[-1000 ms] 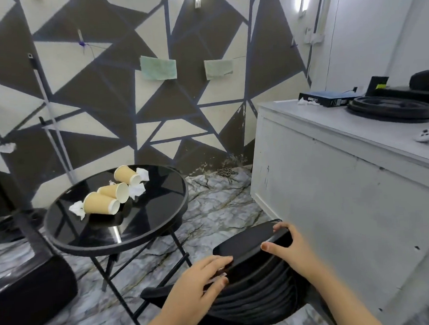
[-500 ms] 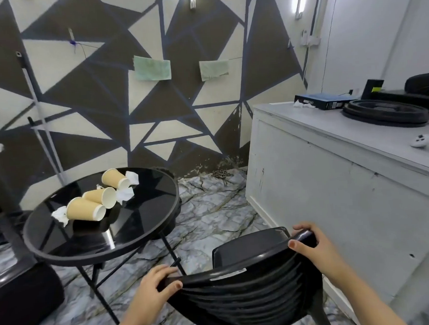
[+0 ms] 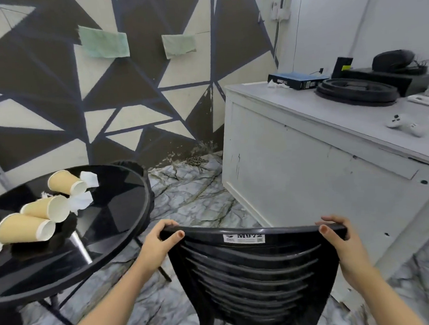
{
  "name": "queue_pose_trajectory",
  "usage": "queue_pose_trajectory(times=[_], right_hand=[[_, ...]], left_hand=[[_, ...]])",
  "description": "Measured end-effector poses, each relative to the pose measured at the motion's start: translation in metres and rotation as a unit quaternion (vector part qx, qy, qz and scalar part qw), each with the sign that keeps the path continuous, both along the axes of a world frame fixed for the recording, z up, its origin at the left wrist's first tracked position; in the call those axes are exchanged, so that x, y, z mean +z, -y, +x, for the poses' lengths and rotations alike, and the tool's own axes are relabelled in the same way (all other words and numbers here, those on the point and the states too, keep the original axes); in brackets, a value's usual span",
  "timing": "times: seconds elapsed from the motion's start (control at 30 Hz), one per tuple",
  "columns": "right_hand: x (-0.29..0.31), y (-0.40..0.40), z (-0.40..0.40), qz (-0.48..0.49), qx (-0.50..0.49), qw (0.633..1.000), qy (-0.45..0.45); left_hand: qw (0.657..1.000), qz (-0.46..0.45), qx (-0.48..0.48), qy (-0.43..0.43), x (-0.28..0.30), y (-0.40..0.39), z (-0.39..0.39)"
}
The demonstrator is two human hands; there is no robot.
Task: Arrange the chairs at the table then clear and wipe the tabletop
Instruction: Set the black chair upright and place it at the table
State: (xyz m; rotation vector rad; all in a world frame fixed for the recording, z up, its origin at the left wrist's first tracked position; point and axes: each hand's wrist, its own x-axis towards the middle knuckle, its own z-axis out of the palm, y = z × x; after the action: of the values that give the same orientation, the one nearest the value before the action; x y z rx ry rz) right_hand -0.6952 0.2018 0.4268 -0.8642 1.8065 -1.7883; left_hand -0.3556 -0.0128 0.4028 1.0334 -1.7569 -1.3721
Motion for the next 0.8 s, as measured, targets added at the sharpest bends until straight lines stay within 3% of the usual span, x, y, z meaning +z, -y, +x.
queue_pose_trajectory(times=[0.47, 0.8], right_hand=[[-0.021, -0.034, -0.055, -0.056, -0.112, 0.986, 0.11], [0.015, 0.047, -0.089, -0.094, 0.015, 0.991, 0.093]], left_hand=[[0.997, 0.013, -0.043, -0.056, 0.003, 0.025, -0.109], [0.983, -0.004, 0.138, -0.12, 0.017, 0.005, -0.09]])
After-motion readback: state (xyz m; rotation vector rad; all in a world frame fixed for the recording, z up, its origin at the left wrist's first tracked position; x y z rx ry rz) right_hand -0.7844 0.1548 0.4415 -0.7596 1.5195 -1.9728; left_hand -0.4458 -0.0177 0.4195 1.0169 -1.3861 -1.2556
